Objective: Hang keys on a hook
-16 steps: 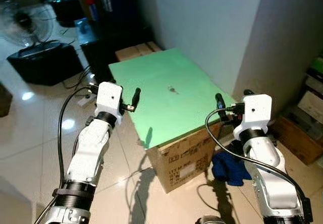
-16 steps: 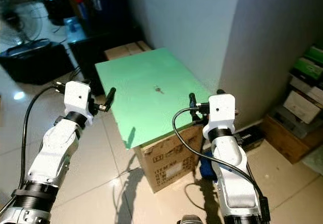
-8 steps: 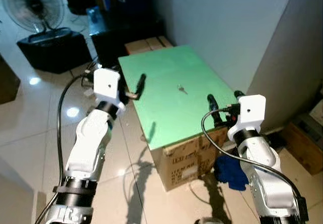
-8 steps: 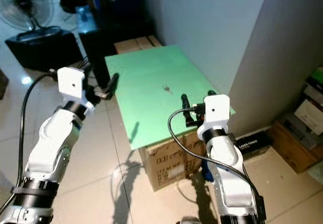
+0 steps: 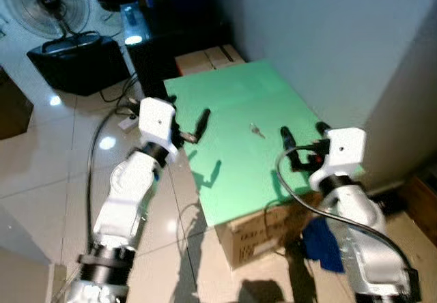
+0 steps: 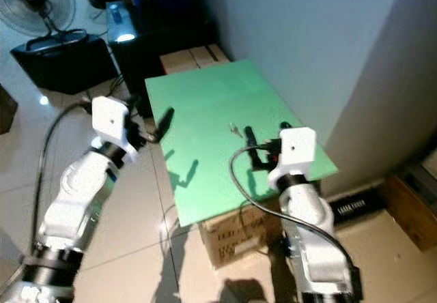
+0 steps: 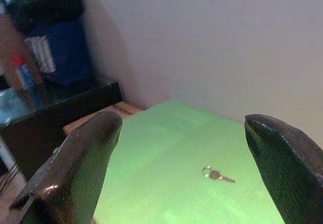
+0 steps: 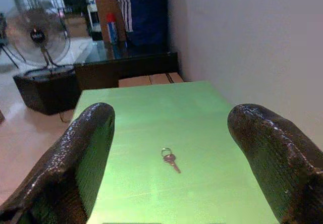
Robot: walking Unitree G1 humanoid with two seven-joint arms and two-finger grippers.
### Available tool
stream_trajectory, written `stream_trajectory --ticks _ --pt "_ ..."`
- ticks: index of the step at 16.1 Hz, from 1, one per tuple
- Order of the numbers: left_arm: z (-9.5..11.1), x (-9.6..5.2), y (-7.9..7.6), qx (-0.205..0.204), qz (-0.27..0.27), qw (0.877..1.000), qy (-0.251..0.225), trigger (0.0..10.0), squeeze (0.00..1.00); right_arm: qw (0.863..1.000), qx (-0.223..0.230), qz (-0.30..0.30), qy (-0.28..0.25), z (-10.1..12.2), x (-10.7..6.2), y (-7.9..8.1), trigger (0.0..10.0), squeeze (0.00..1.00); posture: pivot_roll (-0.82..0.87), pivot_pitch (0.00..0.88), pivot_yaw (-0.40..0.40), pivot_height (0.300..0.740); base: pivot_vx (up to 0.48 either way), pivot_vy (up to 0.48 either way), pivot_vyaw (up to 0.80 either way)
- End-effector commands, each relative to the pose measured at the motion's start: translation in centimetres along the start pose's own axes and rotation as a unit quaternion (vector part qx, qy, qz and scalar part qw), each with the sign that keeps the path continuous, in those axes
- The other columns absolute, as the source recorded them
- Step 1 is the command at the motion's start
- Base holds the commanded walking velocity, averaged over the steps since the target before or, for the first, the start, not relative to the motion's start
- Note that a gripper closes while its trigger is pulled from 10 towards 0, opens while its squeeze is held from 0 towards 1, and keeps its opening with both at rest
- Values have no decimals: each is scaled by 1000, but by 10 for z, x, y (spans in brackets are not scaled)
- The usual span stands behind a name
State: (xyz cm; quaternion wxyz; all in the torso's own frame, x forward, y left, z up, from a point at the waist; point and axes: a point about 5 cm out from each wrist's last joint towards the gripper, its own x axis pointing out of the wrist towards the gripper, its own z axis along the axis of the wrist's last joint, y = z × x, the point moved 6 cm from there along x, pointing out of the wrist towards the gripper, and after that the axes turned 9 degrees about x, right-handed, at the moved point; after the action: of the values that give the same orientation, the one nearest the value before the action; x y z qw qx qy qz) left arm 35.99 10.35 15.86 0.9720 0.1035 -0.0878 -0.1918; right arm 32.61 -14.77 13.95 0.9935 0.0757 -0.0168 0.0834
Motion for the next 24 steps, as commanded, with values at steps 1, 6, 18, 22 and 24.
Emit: stream_trajectory --ticks 1,6,18,22,24 --pt "-18 -10 10 4 20 999 30 10000 0 1000 0 13 5 -1 0 7 10000 0 -99 0 69 740 334 0 0" --pt "-24 -19 15 7 47 998 37 10000 0 999 -16 24 37 -14 2 9 10000 0 -86 0 35 740 334 0 0" --pt "-32 -23 10 -10 46 998 52 10000 0 997 -29 24 75 -27 -5 1 10000 0 -91 1 31 740 194 0 -287" --pt "-30 -30 10 5 47 998 50 10000 0 994 -43 43 88 -35 -8 8 10000 0 -77 5 19 740 0 -129 0" --pt "-27 -29 11 10 48 998 48 10000 0 995 -40 24 91 -37 -8 2 10000 0 -80 0 25 740 0 -422 500"
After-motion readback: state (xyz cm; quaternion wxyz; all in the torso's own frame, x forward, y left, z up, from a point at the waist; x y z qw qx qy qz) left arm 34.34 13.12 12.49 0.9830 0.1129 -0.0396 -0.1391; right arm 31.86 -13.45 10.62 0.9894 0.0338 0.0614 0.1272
